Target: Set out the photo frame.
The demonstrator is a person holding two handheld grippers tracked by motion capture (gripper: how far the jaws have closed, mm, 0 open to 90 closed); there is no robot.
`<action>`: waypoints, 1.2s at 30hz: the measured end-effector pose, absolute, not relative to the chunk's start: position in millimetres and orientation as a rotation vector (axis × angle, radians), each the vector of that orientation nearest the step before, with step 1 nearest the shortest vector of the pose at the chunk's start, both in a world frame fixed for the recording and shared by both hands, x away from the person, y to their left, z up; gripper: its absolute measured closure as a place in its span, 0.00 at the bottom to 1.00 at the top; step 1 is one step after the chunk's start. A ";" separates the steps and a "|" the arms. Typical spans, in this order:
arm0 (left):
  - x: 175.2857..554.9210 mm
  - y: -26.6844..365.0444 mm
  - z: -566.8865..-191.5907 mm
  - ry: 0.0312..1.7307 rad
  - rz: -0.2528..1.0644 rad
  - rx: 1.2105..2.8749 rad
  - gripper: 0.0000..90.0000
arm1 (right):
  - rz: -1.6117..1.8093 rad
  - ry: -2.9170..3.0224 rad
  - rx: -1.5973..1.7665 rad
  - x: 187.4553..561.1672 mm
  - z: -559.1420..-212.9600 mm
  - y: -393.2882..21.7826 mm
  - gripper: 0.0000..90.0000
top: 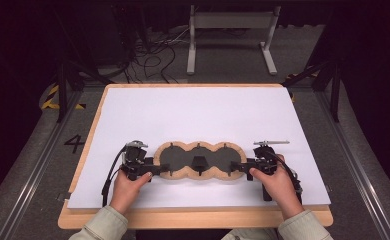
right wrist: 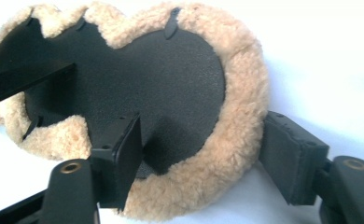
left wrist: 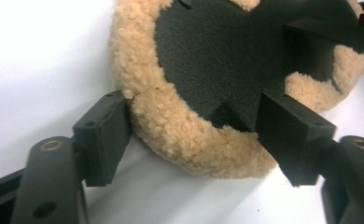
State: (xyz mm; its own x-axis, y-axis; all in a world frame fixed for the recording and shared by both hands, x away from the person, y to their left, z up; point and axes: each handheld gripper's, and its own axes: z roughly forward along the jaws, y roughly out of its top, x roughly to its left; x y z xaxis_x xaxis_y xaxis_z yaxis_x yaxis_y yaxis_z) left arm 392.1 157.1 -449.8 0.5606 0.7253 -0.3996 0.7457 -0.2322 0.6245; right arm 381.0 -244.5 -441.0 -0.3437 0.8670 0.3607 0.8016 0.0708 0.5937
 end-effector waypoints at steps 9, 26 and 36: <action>386.6 159.2 -441.6 1.172 0.079 1.968 0.44 | 1.196 2.151 1.708 374.2 -430.3 -249.7 0.56; 375.4 163.4 -422.8 1.145 0.269 1.896 0.66 | 1.352 1.949 1.475 358.1 -399.7 -249.3 0.69; 373.4 162.7 -415.8 1.098 0.379 1.874 0.73 | 1.351 1.911 1.301 355.1 -395.8 -248.2 0.68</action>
State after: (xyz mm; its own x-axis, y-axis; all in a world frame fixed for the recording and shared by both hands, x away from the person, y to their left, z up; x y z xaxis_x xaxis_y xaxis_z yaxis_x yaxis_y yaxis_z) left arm 373.4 162.7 -415.8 0.5582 0.8124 -0.1685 0.5355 -0.1976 0.8211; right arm 355.1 -248.2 -395.8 -0.4469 0.8827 0.1450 0.4310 0.0704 0.8996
